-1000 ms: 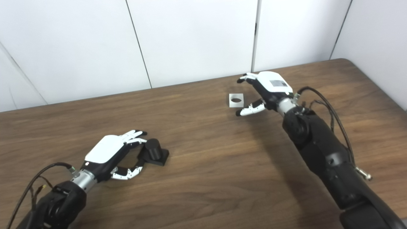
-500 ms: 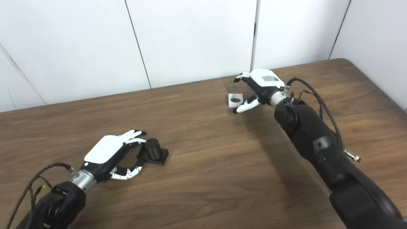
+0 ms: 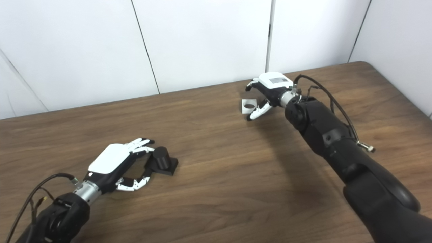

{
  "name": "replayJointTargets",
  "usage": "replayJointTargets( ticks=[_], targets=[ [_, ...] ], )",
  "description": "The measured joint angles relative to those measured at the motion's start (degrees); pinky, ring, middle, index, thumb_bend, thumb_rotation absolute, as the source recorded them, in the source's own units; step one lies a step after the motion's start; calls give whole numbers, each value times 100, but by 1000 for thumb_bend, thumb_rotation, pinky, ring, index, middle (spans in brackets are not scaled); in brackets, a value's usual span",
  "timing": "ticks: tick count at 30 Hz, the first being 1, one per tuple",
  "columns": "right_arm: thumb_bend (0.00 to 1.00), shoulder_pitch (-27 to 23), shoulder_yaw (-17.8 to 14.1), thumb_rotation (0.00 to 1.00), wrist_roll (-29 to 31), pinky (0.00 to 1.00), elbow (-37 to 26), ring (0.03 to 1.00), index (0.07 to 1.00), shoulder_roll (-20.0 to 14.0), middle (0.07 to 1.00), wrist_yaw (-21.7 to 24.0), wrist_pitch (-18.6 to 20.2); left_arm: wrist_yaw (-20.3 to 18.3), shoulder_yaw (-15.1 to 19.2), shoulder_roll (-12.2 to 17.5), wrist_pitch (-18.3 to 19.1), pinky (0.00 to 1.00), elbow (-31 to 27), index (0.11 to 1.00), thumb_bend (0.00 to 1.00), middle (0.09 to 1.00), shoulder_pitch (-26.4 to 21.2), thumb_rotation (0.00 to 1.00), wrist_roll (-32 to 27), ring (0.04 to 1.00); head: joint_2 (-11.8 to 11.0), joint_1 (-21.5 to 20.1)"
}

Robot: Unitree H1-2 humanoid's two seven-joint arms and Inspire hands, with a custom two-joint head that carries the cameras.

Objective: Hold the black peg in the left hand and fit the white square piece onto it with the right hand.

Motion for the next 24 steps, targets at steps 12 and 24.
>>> replayJointTargets(
  ticks=[12,24],
  targets=[
    [802,-258,299,392,-88,874,242,922,703,-32,901,89,-191,-1,48,40,-1,862,-38,743,765,936,39,295,-5,951,70,26],
    [753,-256,348,394,-97,901,160,940,652,-64,893,207,-212,-55,93,98,9,874,-135,747,754,939,123,315,-10,962,141,18]
  ],
)
